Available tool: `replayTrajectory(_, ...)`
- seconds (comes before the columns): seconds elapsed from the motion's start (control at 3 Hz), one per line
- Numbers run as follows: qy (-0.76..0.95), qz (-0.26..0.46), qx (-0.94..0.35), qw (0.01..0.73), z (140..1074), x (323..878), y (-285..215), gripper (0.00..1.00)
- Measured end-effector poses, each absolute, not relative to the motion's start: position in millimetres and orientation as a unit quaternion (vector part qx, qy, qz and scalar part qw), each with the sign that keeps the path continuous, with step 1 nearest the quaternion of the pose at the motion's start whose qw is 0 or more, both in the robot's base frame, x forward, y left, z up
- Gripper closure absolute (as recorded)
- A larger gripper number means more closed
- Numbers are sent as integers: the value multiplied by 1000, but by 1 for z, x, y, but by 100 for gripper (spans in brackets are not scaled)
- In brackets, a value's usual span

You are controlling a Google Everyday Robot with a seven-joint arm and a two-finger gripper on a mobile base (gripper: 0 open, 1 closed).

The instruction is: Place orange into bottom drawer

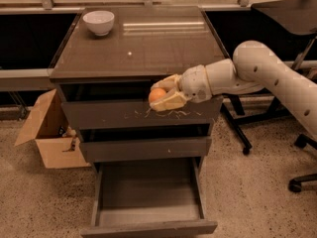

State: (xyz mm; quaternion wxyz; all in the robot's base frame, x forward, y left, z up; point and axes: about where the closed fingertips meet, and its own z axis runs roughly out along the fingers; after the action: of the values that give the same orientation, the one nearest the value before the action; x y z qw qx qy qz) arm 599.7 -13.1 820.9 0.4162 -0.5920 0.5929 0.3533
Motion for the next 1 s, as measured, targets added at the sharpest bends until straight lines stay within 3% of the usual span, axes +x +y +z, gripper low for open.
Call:
replayTrajectory(0.33,587,389,-571,422,764,582,3,100)
replayTrajectory(1.0,586,404,-568,414,738,576,6,100)
